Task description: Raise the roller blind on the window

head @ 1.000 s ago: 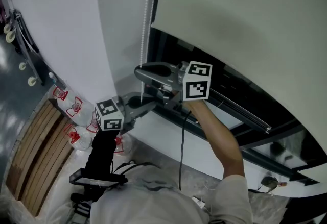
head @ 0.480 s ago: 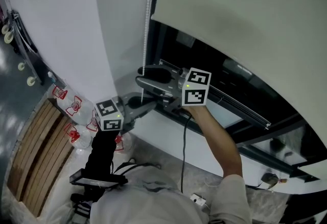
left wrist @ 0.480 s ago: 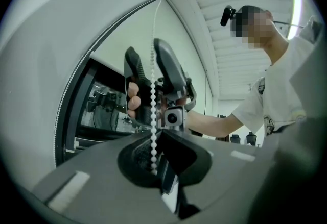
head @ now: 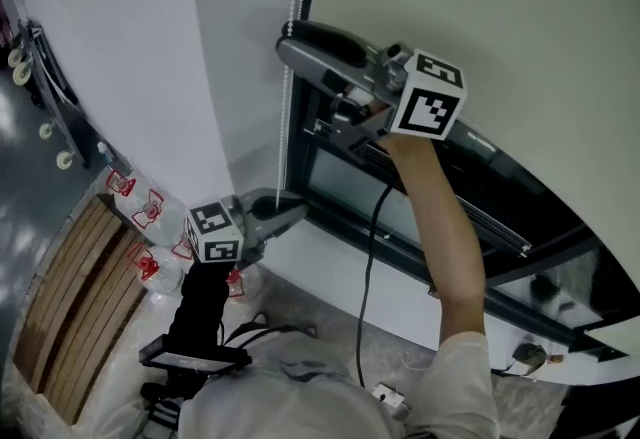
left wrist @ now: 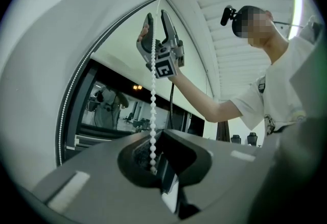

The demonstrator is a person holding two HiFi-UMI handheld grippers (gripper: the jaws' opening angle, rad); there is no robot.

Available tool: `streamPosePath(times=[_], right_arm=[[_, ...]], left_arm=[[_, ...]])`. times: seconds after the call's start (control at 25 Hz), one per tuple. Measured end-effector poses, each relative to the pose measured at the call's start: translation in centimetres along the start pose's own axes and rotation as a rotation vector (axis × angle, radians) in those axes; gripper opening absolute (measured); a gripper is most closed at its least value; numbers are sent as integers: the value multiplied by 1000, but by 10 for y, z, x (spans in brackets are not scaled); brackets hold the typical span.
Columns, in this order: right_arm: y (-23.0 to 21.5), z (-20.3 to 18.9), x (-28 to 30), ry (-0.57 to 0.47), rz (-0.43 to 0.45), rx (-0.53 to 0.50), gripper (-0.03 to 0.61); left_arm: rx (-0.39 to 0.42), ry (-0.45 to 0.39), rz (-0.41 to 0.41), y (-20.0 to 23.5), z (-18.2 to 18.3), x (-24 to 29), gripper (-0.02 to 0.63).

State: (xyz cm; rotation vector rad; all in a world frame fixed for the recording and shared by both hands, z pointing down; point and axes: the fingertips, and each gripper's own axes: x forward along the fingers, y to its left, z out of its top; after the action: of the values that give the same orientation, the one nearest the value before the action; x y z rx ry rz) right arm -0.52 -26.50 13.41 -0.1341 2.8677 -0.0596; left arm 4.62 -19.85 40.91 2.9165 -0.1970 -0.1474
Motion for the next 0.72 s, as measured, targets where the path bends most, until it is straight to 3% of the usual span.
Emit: streamPosePath(times=[0.28, 0.72], right_arm=[[23, 34, 19, -8, 16, -92, 103], [18, 48, 29, 6, -14, -74, 20]], left_arm=[[5, -4, 2, -14, -16, -11, -2], [-7, 3, -10, -23, -12, -7, -2]])
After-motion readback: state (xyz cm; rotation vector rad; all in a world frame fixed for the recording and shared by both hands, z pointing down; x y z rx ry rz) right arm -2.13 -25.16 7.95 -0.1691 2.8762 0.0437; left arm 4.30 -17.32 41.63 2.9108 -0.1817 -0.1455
